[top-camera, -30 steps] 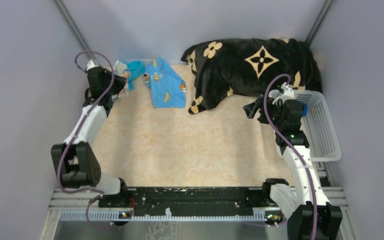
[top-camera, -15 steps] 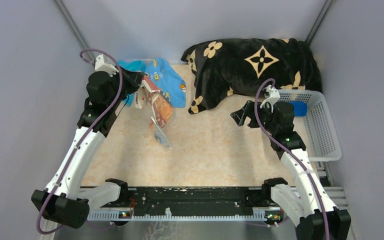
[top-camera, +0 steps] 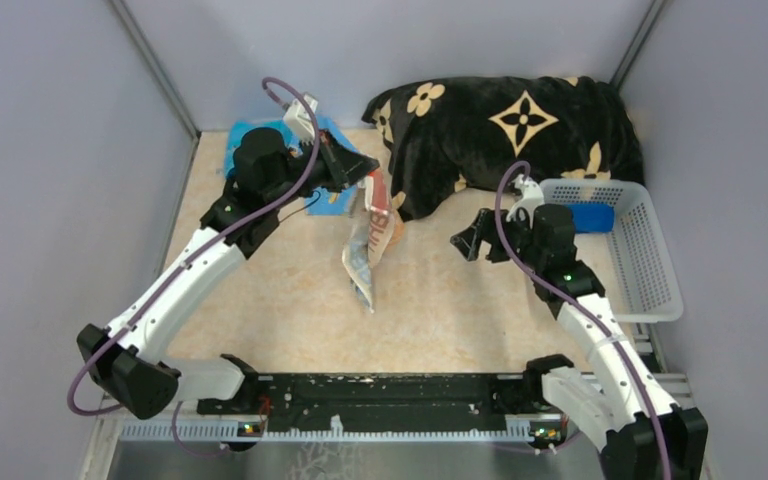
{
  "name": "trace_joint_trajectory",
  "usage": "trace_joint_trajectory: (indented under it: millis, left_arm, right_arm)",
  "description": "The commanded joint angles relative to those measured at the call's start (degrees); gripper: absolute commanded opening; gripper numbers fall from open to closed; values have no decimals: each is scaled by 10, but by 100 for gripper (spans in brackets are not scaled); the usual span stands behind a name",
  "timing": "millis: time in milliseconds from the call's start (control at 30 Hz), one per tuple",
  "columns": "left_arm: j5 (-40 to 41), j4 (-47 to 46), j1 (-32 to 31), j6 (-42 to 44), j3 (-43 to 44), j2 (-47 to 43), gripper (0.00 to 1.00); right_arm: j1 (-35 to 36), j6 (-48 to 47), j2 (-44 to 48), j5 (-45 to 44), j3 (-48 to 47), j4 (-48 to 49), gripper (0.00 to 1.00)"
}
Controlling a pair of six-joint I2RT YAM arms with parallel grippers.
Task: Roll the towels
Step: Place the towel at the center of the board, then flatten out the towel at the center of the board.
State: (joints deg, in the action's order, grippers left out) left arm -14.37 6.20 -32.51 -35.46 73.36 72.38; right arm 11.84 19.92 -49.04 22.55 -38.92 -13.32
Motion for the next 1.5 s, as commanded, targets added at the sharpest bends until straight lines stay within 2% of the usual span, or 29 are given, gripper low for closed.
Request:
trace_joint_trajectory:
  millis: [0,100,167,333,633,733,933,1100,1200,1367,1467]
  left_arm:
    - [-41,-36,-3,25,90,4,4]
    - [-57,-20,-3,35,133,10,4]
    - [-34,-12,-3,45,136,-11,5]
    - [140,51,-2,89,78,-79,7]
    - [342,152,-1,80,-136,-176,7]
    - [381,180,0,58,-202,-214,6]
    - [450,267,1,-8,-278,-287,7]
    - [489,322,1,-67,-307,-329,8]
    - [505,341,1,-86,-313,-342,8]
    - [527,356,1,-100,-320,-353,9]
    - [525,355,1,-104,-325,-354,9]
  right_arm:
    - [25,-12,-9,-15,-30,16,90]
    - [33,-19,-15,-25,-39,10,90]
    - [39,-24,-19,-28,-42,8,90]
    - [61,-38,-38,-36,-42,4,89]
    - [145,-55,-105,-92,-20,-8,86]
    - [178,-43,-137,-133,-13,-23,84]
    - [207,-11,-207,-180,-7,-16,77]
    - [270,-20,-294,-228,-68,-15,72]
    - [290,-12,-339,-225,-96,-4,68]
    - [296,11,-389,-203,-104,25,67]
    - [296,37,-416,-208,-104,-4,68]
